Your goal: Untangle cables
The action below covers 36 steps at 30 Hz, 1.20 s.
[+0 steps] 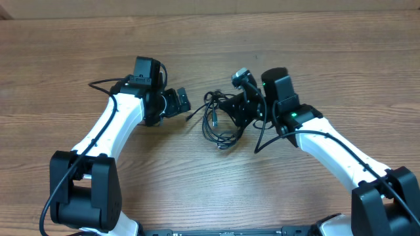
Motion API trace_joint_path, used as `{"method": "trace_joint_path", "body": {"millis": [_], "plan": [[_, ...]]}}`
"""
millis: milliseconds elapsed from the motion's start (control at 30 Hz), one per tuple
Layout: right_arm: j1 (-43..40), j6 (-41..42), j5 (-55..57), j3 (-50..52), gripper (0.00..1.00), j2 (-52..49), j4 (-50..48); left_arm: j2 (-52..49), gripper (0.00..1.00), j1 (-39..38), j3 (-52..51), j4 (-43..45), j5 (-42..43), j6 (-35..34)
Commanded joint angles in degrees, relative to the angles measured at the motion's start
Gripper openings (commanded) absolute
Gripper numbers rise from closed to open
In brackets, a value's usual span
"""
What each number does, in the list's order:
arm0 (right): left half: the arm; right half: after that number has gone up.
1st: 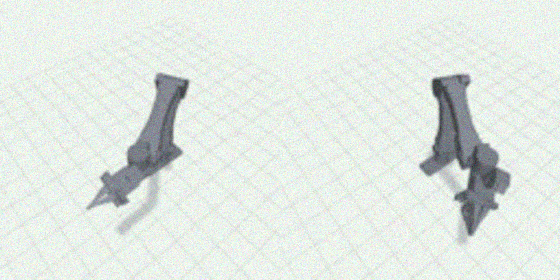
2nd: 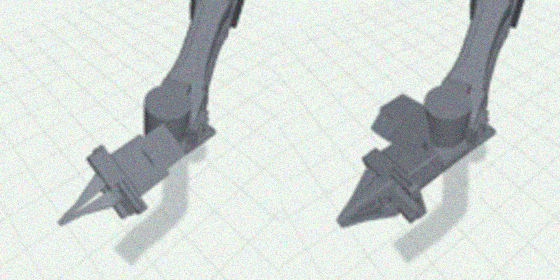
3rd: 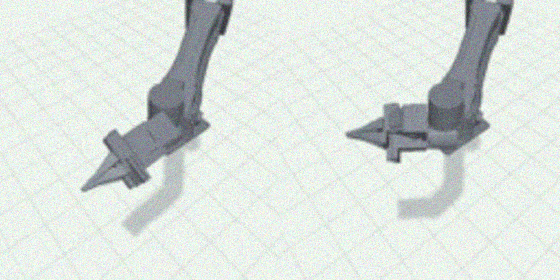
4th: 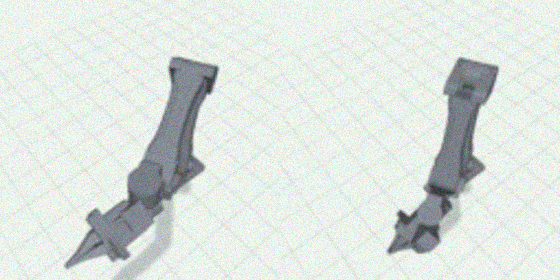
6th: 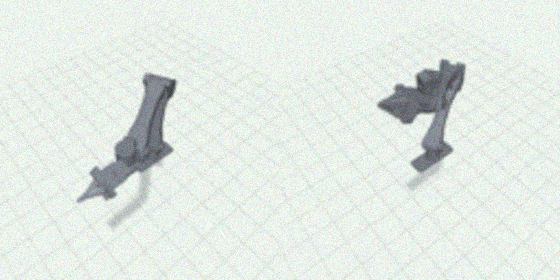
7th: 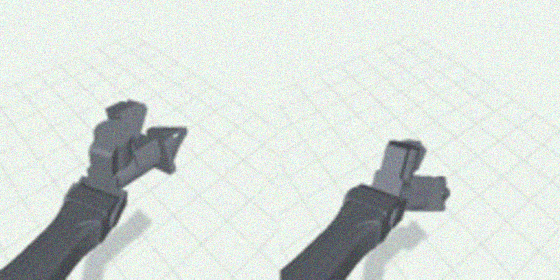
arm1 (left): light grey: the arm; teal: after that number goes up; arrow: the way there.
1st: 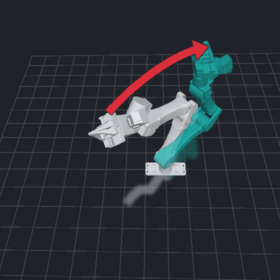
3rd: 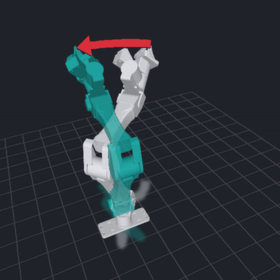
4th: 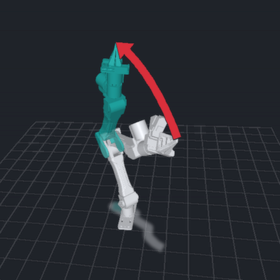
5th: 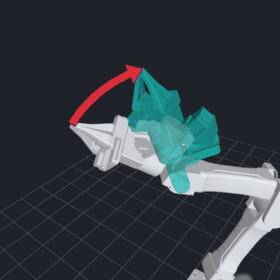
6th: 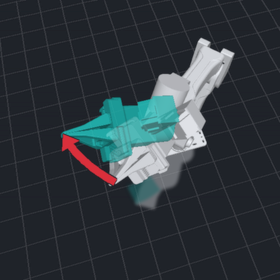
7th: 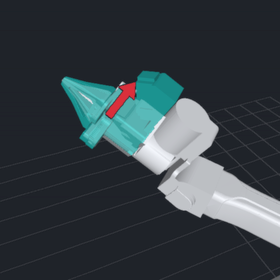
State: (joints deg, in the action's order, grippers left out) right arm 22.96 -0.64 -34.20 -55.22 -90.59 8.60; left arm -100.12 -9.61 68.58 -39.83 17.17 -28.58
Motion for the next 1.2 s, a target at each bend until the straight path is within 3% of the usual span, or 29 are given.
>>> {"method": "trace_joint_path", "body": {"millis": [0,100,267,633,1067,1133,1167], "plan": [[-1.0,2.4,-7.3,-1.1,0.04,1.7,-2.9,0.2,0.99,0.3,1.0,1.2,11.6,0.2],[-1.3,3.5,-8.1,-1.1,0.04,1.7,-4.7,0.2,0.99,0.3,1.0,2.6,18.1,0.0],[-1.5,3.7,-8.1,-1.1,0.04,1.7,-4.6,0.2,1.0,0.3,1.0,2.4,19.2,-2.3],[-1.7,9.7,-9.7,-1.1,0.04,1.8,-11.9,0.2,0.99,0.3,1.0,3.1,30.8,-8.6],[-3.4,15.9,-11.9,-1.1,0.04,1.8,-17.0,0.2,0.99,0.4,1.0,12.5,32.1,-15.9],[-4.4,16.3,-13.6,-1.1,0.04,1.8,-17.4,0.2,0.91,0.4,1.0,14.3,33.0,-16.5],[-5.0,17.3,-14.1,-1.1,0.04,1.8,-17.6,0.2,0.82,0.4,1.0,15.3,34.0,-16.5]]}}
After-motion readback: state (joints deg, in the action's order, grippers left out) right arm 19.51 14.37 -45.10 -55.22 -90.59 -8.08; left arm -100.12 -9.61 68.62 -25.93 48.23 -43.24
